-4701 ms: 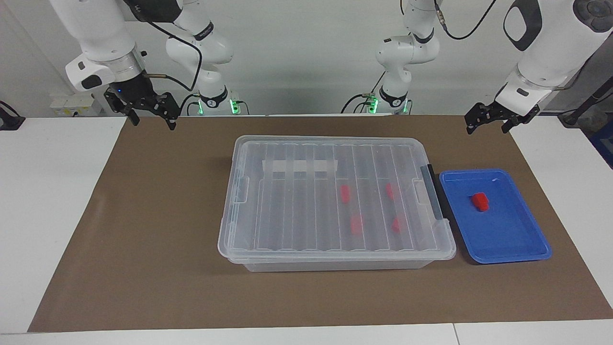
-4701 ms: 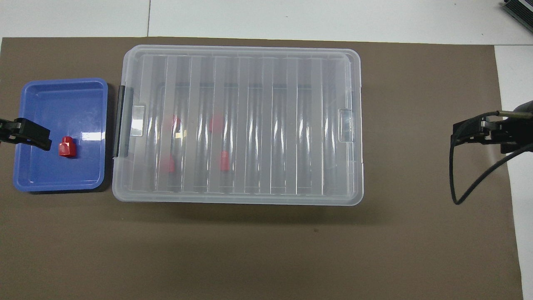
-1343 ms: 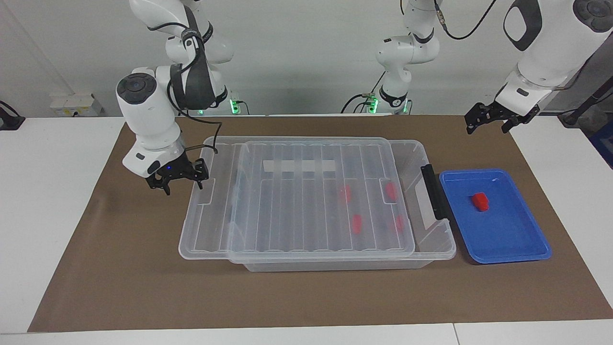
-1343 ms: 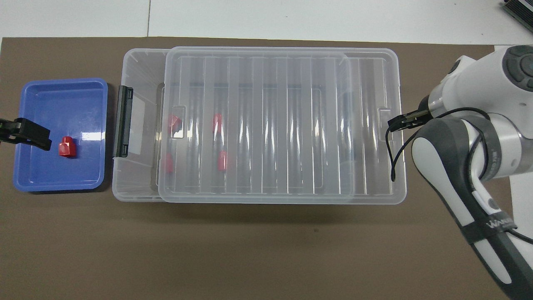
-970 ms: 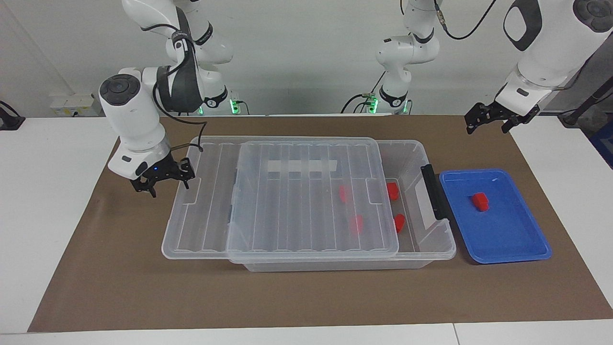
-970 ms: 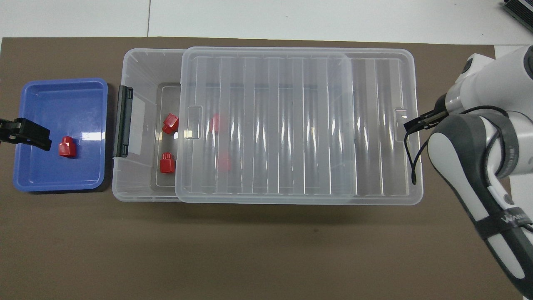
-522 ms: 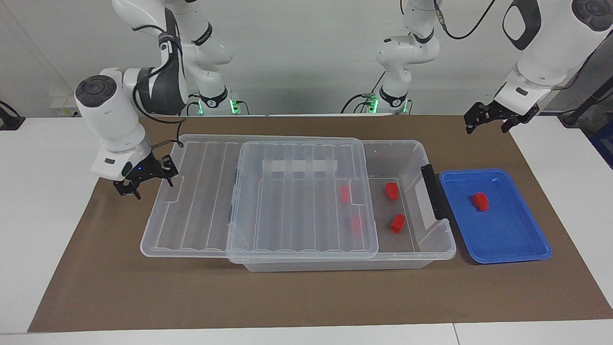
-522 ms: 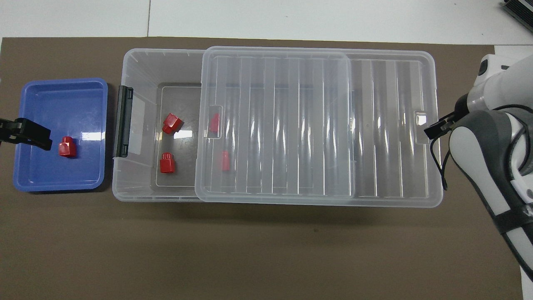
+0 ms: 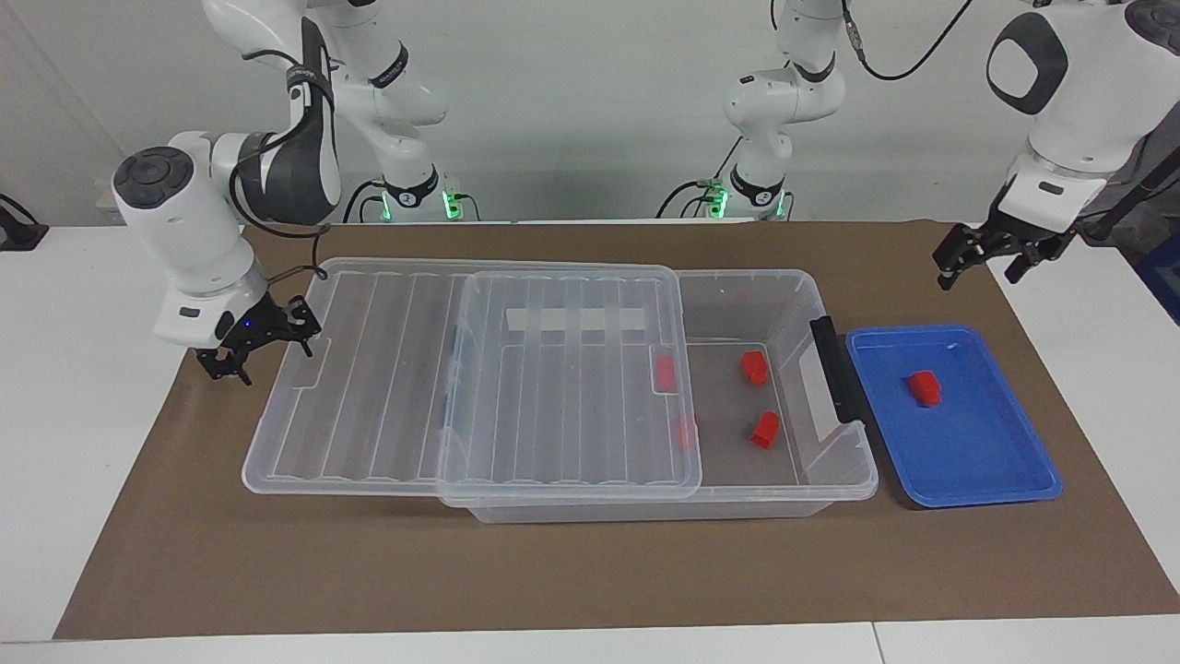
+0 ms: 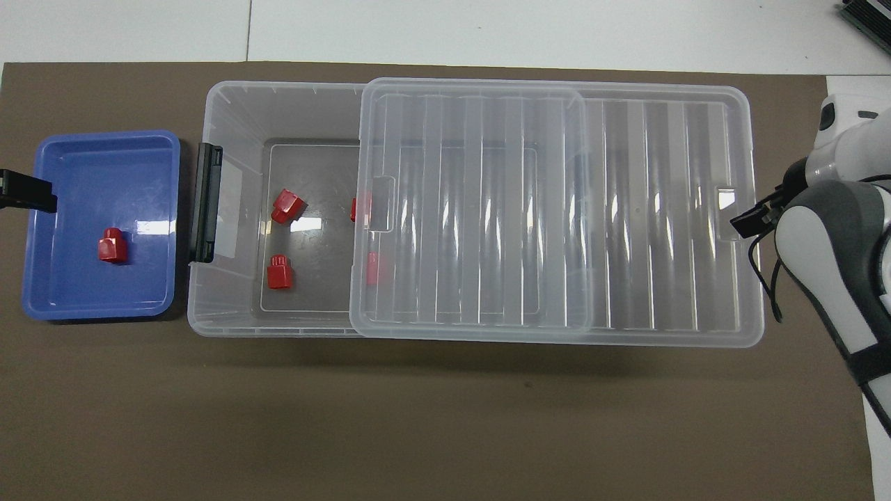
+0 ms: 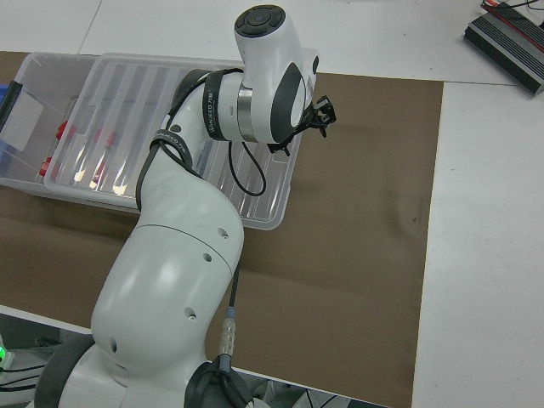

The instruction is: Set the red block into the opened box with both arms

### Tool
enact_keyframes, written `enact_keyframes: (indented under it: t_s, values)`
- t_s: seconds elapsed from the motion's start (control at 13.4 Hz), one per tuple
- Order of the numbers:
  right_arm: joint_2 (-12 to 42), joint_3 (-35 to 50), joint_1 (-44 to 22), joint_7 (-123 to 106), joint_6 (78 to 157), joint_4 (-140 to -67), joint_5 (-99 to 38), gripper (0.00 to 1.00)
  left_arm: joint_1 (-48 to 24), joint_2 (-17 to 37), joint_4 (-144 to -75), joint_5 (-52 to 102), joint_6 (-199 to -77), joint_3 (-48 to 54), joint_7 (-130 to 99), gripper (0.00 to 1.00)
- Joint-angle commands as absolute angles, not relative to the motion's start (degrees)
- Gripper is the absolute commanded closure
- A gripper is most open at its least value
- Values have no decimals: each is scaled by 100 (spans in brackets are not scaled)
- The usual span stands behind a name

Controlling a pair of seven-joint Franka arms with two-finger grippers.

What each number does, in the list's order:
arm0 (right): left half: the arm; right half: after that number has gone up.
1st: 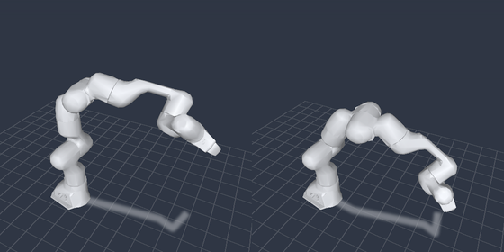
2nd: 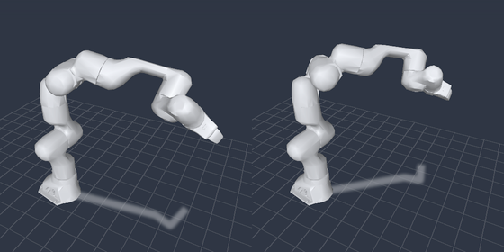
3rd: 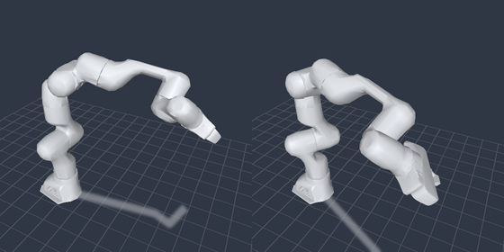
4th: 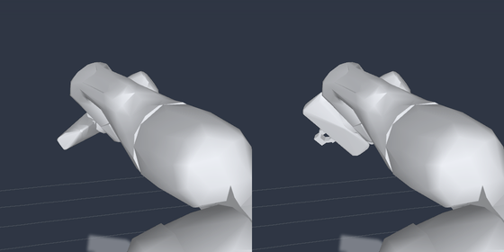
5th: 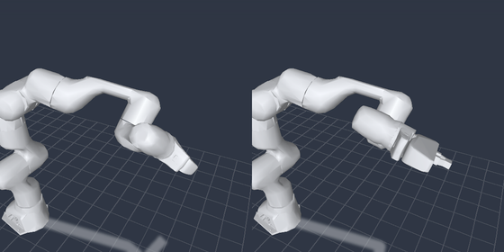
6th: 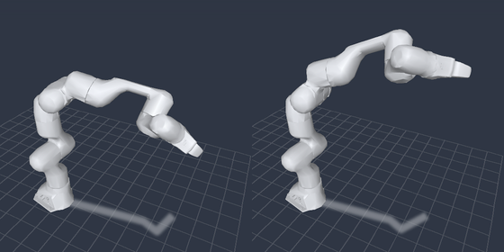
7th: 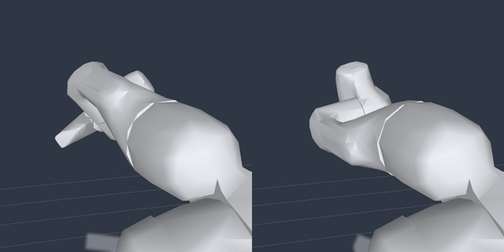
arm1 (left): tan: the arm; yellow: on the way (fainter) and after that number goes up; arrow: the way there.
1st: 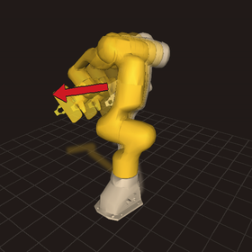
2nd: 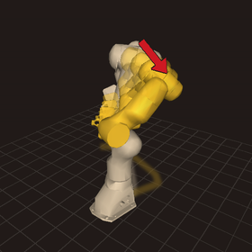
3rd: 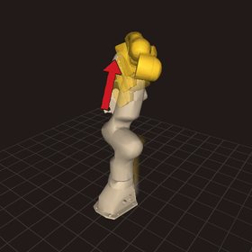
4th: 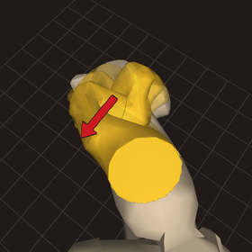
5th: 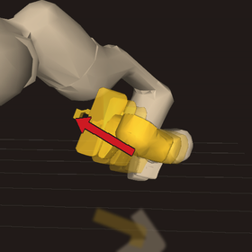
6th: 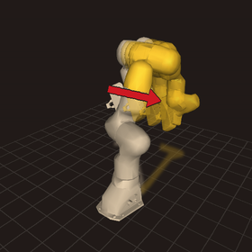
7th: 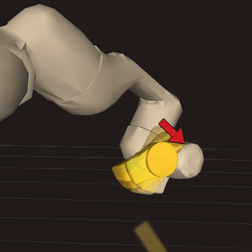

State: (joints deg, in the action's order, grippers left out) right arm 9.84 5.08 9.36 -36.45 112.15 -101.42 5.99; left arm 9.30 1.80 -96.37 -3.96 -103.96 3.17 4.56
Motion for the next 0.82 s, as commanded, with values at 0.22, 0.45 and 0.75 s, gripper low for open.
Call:
enact_keyframes:
  t_s: [0.22,0.45,0.75]
  values:
    - [941,562,985,-3561,10969,-10116,677,10,1309,245,-11512,-448,-12778,352,343,0]
    - [555,562,836,-2387,10505,-10142,624,10,1327,403,-11847,-448,-13420,352,255,0]
    - [106,571,405,-504,10073,-10213,571,9,1415,974,-11970,-457,-14070,352,307,0]
